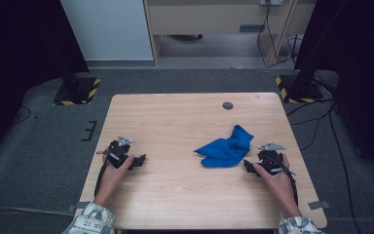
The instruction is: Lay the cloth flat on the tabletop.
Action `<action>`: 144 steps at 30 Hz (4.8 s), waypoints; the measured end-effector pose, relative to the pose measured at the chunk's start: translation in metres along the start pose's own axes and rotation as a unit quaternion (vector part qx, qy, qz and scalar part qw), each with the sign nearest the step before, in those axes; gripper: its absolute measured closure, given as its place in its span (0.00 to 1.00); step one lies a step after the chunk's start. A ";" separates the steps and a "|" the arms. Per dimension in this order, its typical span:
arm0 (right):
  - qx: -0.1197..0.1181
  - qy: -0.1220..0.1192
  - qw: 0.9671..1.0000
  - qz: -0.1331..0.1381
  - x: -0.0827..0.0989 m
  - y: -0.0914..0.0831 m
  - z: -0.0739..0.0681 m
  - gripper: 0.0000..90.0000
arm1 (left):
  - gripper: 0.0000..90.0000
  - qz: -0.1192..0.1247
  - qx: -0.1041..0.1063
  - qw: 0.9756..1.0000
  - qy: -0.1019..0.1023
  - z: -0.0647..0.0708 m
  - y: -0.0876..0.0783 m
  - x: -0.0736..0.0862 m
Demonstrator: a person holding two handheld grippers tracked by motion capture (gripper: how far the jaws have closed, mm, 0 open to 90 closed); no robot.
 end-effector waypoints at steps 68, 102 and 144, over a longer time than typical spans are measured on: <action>-0.044 -0.083 0.995 0.012 -0.066 0.003 -0.054 0.18 | 0.00 -0.001 0.002 1.000 0.004 0.001 -0.001 0.001; -0.086 -0.131 0.987 0.037 -0.077 -0.010 -0.088 0.83 | 0.00 -0.001 0.002 1.000 0.006 0.001 0.000 0.001; -0.136 -0.174 0.974 0.059 -0.108 -0.011 -0.181 0.82 | 0.00 -0.001 0.003 1.000 0.008 0.001 0.000 0.001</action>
Point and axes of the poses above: each handheld gripper's, and its own axes: y roughly forward along the jaws, x roughly out of its underside, z roughly to its right, the point moved 8 cm from there along y, roughly forward along the jaws, and after that the axes turned 15 degrees about -z, right-handed, at the moved point
